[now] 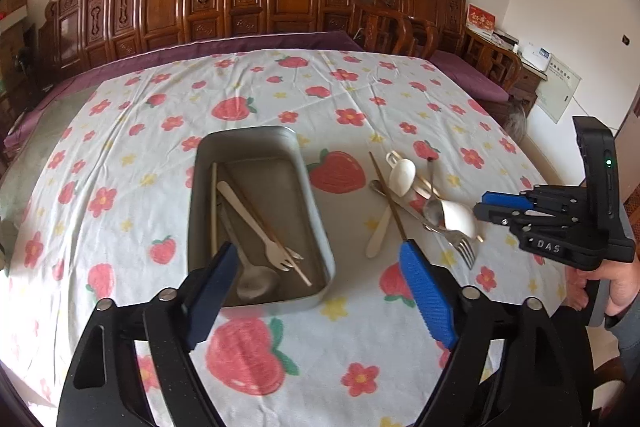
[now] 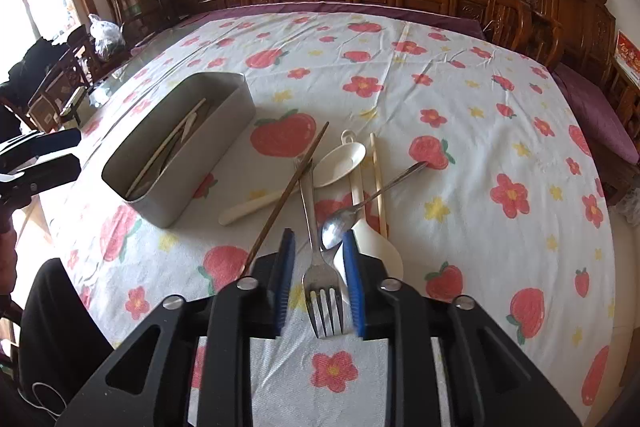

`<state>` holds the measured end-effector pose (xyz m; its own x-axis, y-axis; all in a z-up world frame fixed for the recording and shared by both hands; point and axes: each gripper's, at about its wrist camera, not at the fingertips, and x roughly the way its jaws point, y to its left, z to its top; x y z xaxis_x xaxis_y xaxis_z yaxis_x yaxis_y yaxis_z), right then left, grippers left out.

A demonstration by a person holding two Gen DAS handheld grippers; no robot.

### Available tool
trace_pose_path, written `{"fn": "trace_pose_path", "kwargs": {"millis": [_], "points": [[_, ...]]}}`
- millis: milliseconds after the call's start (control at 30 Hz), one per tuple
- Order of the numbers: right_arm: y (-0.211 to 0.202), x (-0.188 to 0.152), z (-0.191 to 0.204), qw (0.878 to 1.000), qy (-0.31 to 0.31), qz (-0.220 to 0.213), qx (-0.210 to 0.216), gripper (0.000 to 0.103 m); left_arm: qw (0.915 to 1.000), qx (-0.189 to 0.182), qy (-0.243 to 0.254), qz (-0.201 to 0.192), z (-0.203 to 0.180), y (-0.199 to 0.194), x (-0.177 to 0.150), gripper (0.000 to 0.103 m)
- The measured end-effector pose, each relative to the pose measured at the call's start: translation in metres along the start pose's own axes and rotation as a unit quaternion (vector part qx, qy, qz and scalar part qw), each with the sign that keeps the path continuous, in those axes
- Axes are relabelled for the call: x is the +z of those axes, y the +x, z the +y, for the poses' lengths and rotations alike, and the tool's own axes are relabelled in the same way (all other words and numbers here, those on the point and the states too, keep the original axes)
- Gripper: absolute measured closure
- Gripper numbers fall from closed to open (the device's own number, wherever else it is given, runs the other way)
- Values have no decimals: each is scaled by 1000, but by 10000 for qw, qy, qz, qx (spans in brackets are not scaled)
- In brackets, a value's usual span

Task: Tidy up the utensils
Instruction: 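Grasp a metal fork from the utensil pile with the right tool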

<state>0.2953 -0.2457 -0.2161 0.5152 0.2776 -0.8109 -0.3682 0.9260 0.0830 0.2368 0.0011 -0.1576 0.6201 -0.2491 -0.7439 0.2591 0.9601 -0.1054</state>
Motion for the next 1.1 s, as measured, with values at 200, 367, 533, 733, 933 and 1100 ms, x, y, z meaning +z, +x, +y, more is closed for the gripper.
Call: {"fn": "trace_pose_path", "kwargs": {"millis": [200,367,533,733,933,1100], "points": [[31,-2,10,9991,-240,338,88,75,9999,-48,128,40,-20,6,-10,18],[57,2,14,9969,-381,694,20,76,9997,-123,178,140,-28,11,-16,18],[72,7,14,9944,-449,955,-55,76,9993,-167,269,177,-36,13,-20,18],[86,10,15,9906,-461,1274,-191,74,9991,-205,304,195,-41,14,-23,18],[92,16,18,9898,-361,1340,-328,74,9991,-216,281,219,-42,16,-26,18],[91,16,17,9895,-225,1393,-313,94,9991,-212,283,236,-42,16,-27,18]]}}
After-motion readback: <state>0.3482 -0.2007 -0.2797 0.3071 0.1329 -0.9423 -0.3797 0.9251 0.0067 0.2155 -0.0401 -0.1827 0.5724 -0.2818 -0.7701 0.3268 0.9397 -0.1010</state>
